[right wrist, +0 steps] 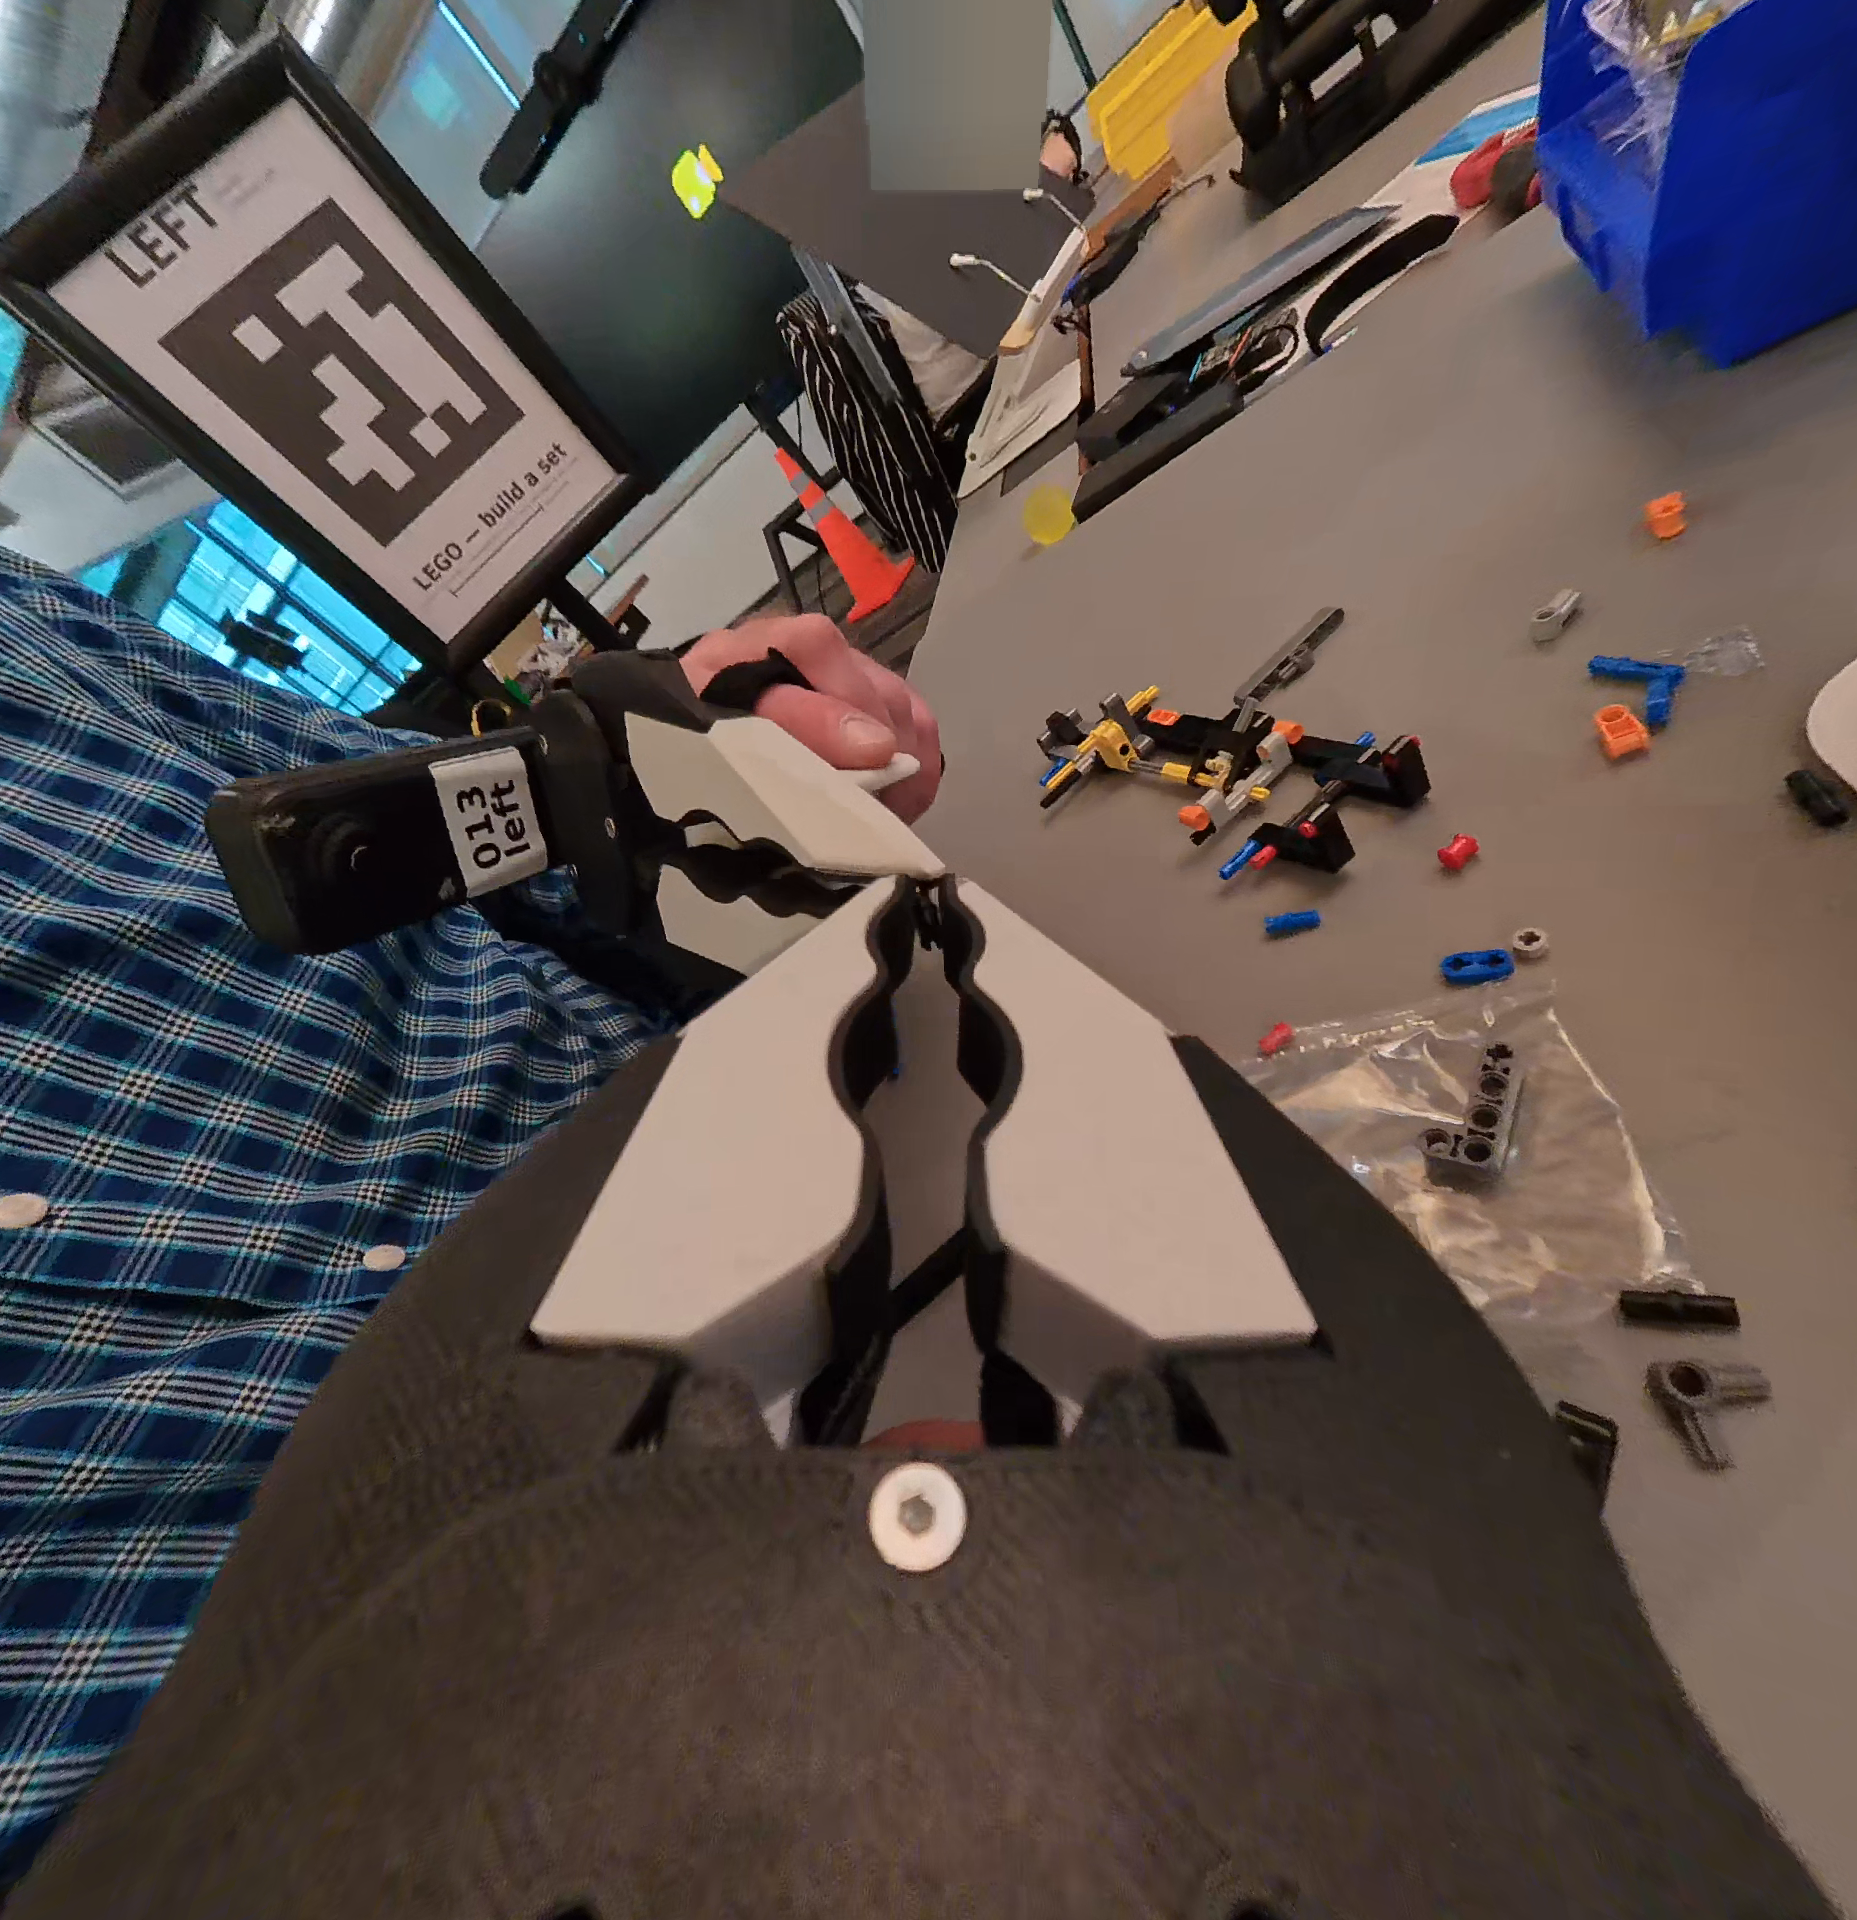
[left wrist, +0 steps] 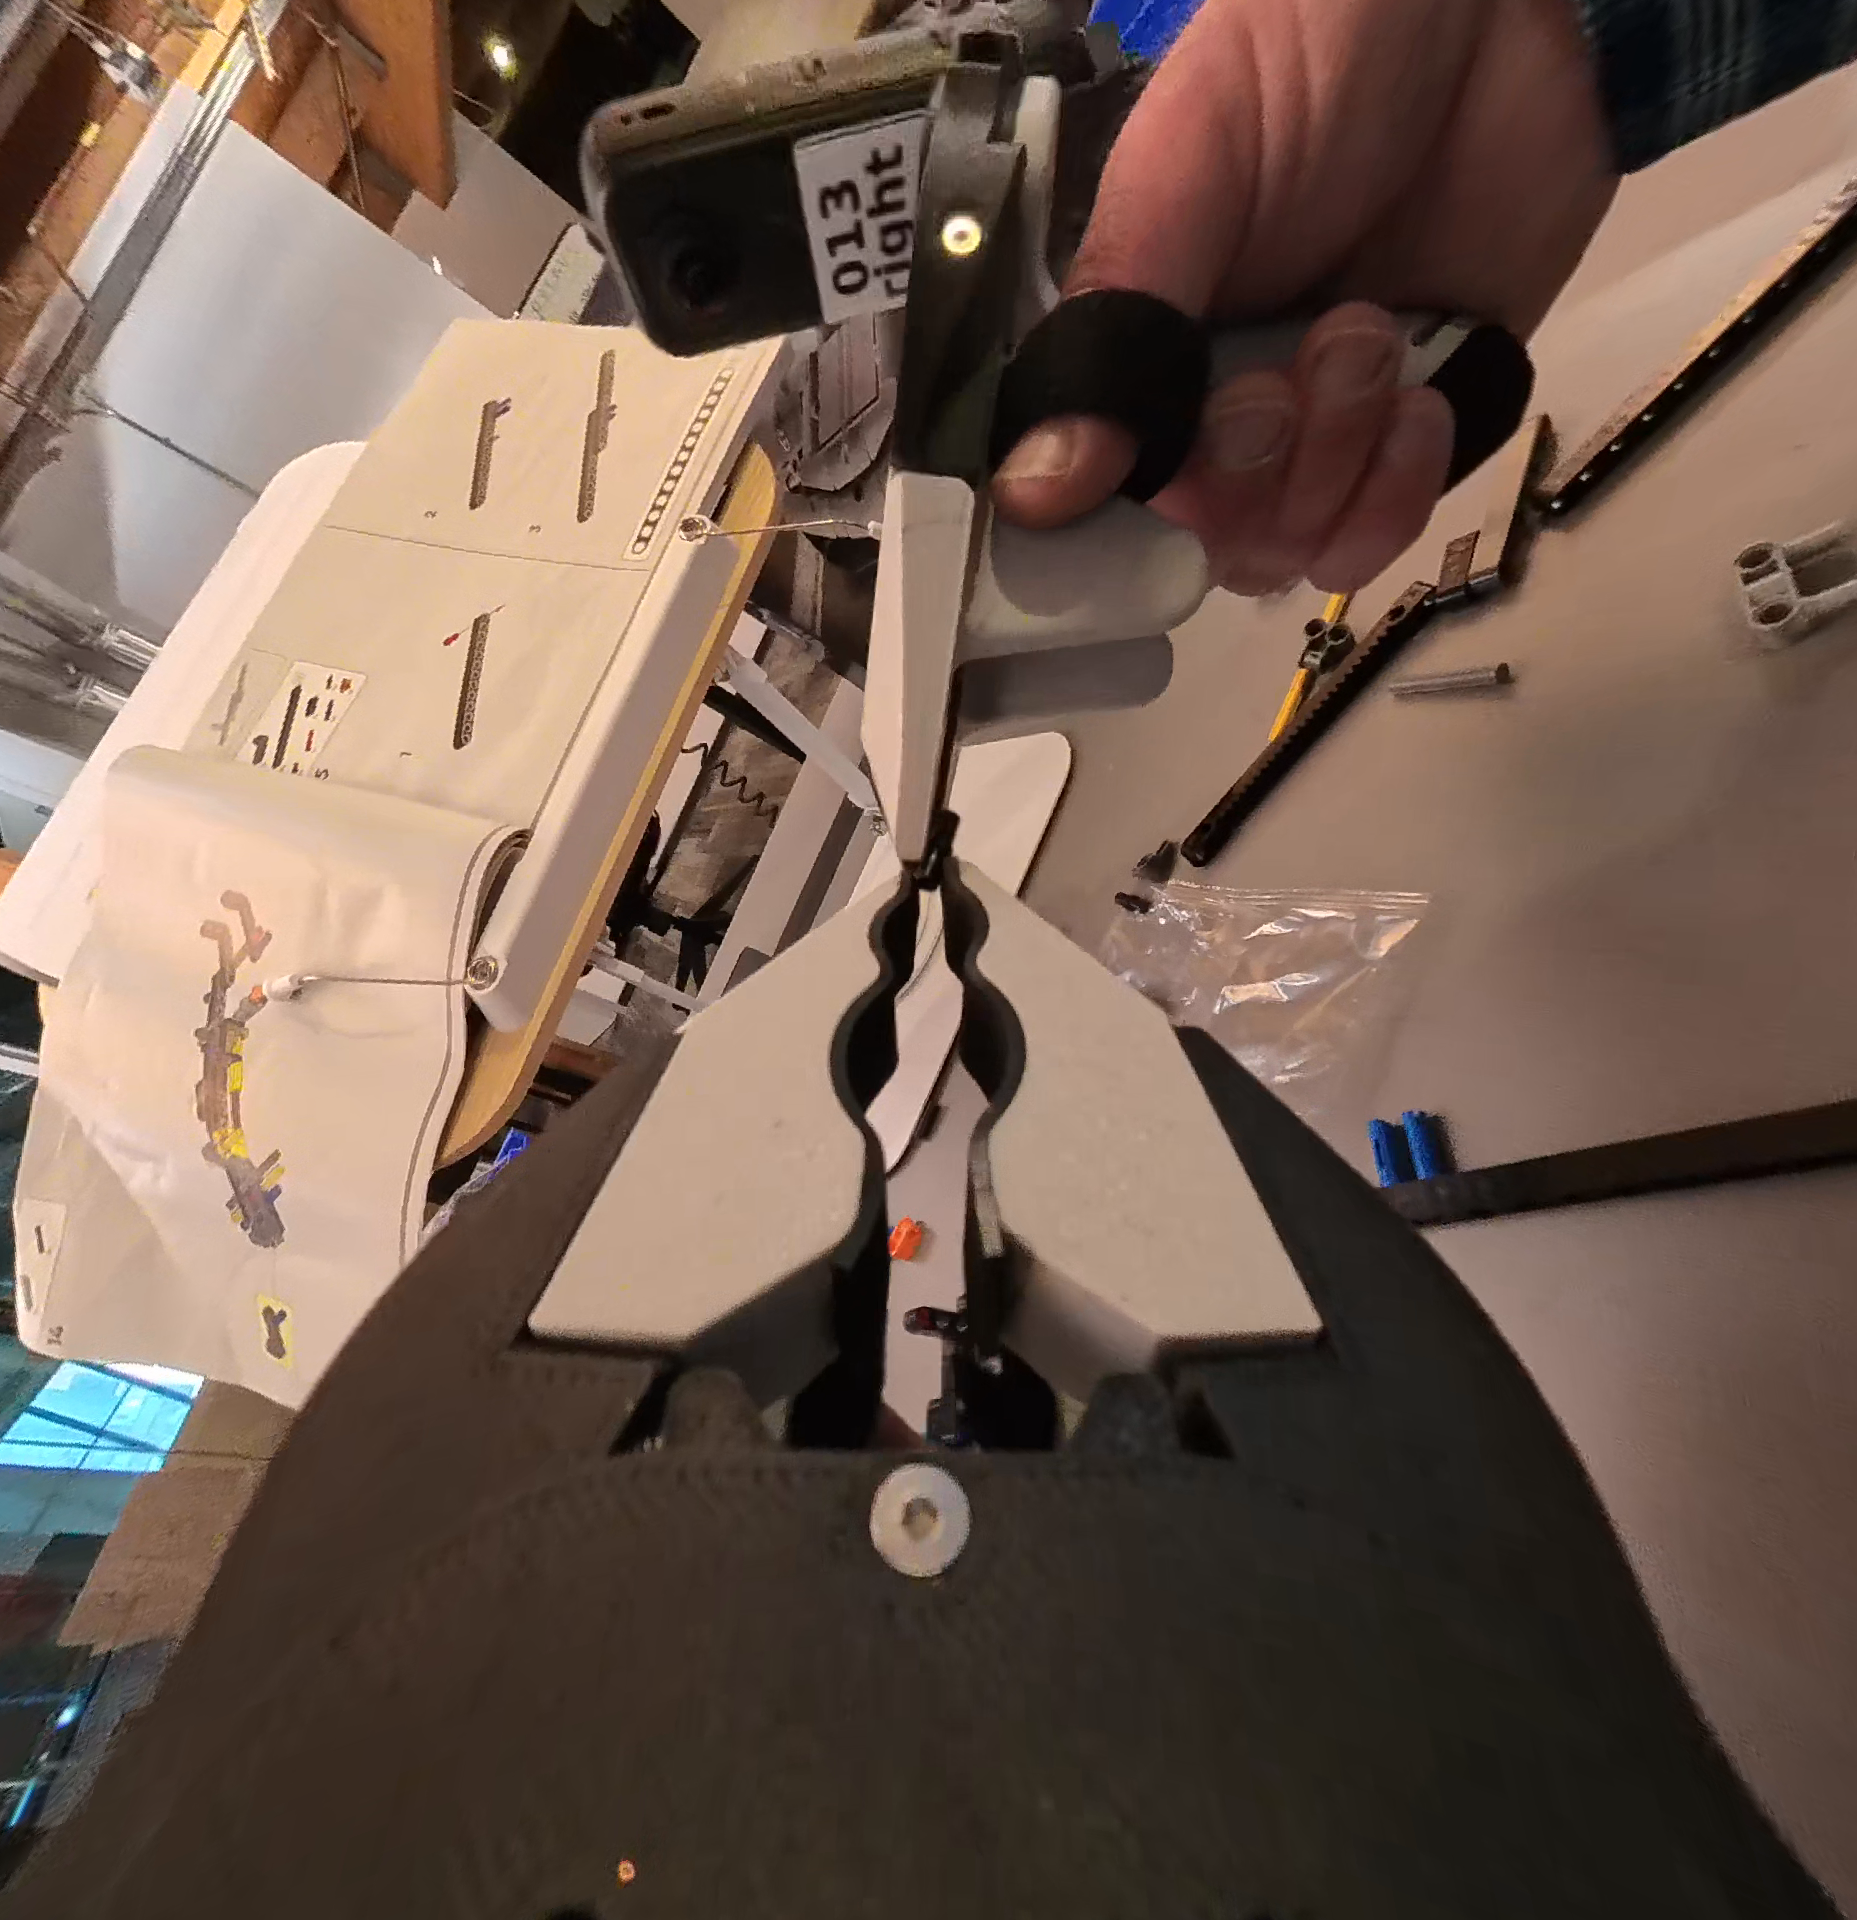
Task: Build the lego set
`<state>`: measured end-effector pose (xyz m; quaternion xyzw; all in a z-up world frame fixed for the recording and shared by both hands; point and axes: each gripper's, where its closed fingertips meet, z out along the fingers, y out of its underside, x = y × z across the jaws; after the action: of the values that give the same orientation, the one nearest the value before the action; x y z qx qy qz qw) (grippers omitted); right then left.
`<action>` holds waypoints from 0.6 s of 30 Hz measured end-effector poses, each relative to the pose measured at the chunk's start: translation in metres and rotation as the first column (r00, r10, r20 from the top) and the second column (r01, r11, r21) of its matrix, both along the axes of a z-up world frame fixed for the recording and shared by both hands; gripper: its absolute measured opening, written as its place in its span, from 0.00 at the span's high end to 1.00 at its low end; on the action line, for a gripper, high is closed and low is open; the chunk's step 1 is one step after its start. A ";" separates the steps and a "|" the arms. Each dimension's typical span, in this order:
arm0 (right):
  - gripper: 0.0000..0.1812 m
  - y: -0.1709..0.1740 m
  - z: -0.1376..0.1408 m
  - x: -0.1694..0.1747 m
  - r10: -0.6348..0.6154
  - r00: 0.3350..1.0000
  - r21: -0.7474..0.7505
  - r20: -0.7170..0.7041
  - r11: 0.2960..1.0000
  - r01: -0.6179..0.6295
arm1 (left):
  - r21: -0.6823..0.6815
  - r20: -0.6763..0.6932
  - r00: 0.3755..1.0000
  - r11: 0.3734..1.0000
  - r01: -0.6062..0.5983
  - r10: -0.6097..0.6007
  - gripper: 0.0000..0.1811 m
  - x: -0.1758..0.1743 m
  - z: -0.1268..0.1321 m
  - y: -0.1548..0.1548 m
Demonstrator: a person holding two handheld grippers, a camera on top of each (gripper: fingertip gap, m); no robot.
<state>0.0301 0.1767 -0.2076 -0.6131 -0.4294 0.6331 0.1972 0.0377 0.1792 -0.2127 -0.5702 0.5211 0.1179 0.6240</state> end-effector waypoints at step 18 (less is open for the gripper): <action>0.96 -0.002 0.011 0.008 0.018 0.995 -0.054 -0.099 0.998 -0.024 | 0.020 0.064 0.996 0.998 0.058 -0.059 0.99 0.005 0.012 -0.005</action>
<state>0.0384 0.1747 -0.1970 -0.5818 -0.4079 0.6762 0.1946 0.0424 0.1741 -0.2007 -0.5525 0.5161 0.0861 0.6489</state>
